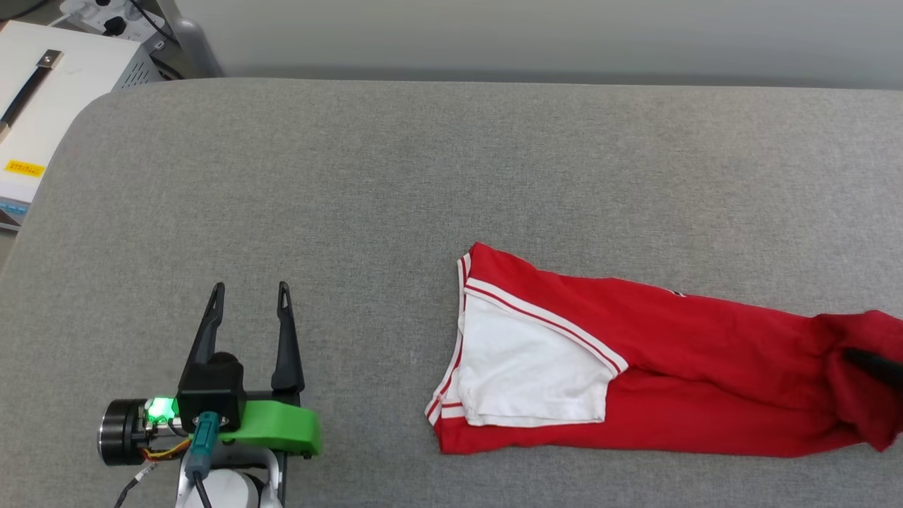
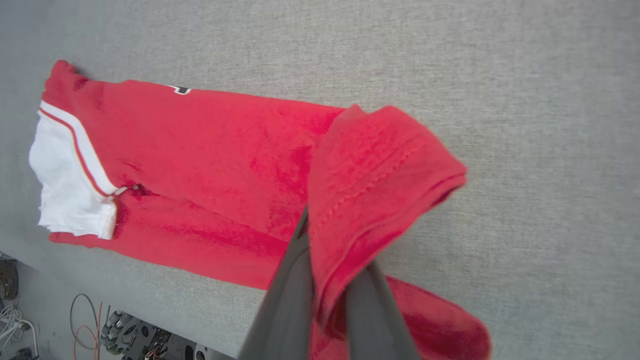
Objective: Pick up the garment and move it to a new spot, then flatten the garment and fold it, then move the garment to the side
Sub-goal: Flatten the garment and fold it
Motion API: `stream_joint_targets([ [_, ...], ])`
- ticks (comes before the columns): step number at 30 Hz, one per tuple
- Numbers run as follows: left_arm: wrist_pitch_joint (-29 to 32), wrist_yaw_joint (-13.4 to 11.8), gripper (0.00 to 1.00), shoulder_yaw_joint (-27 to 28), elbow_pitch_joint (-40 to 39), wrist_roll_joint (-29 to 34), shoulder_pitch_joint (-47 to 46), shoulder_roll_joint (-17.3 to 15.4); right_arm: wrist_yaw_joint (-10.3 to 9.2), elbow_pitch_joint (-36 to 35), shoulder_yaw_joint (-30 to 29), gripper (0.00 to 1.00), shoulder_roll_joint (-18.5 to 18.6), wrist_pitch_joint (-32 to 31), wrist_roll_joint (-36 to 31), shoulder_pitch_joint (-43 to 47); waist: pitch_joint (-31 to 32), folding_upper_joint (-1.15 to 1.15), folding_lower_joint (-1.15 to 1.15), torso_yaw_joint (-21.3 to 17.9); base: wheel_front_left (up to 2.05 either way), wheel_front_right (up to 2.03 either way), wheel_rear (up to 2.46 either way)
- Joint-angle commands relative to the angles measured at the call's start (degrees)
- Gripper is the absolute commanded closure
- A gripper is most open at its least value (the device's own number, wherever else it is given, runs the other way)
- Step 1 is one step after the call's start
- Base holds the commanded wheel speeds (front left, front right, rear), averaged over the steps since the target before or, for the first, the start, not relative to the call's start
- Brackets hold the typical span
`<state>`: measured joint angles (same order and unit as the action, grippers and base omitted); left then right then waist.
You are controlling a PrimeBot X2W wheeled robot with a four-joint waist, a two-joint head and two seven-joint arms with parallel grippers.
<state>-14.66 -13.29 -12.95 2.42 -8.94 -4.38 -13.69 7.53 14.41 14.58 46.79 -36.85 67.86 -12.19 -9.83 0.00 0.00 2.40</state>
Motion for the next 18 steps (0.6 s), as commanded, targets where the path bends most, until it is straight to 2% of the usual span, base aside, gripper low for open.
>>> stream_joint_targets([
  [1,-0.3,0.3,0.00,0.3,0.2,0.6,1.1,0.7,-0.04,-3.0,0.5,1.00,-0.6,-1.1,0.4,-0.1,0.0,0.00,0.00,0.0,0.00,0.00,0.00],
  [5,-0.3,0.9,0.00,0.5,0.2,1.4,0.8,1.6,-0.04,-11.7,1.9,1.00,-3.5,-4.6,0.6,-2.0,-0.6,0.00,0.00,0.7,0.00,0.00,0.00],
  [10,-0.3,1.7,0.00,0.6,0.1,2.4,-0.3,2.8,-0.04,-17.7,6.4,1.00,-8.4,-8.6,-4.6,-8.3,-2.2,0.00,0.00,2.0,0.00,0.00,0.00],
  [14,-0.3,2.3,0.00,0.7,0.3,3.0,-1.6,3.7,-0.04,-17.5,11.6,1.00,-13.5,-10.5,-9.7,-14.5,-3.8,0.00,0.00,2.9,0.00,0.00,0.00],
  [18,-0.3,2.9,0.00,1.0,0.5,3.4,-2.8,4.6,-0.04,-14.3,16.9,1.00,-18.5,-10.2,-13.8,-19.7,-5.4,0.00,0.00,3.7,0.00,0.00,0.00],
])
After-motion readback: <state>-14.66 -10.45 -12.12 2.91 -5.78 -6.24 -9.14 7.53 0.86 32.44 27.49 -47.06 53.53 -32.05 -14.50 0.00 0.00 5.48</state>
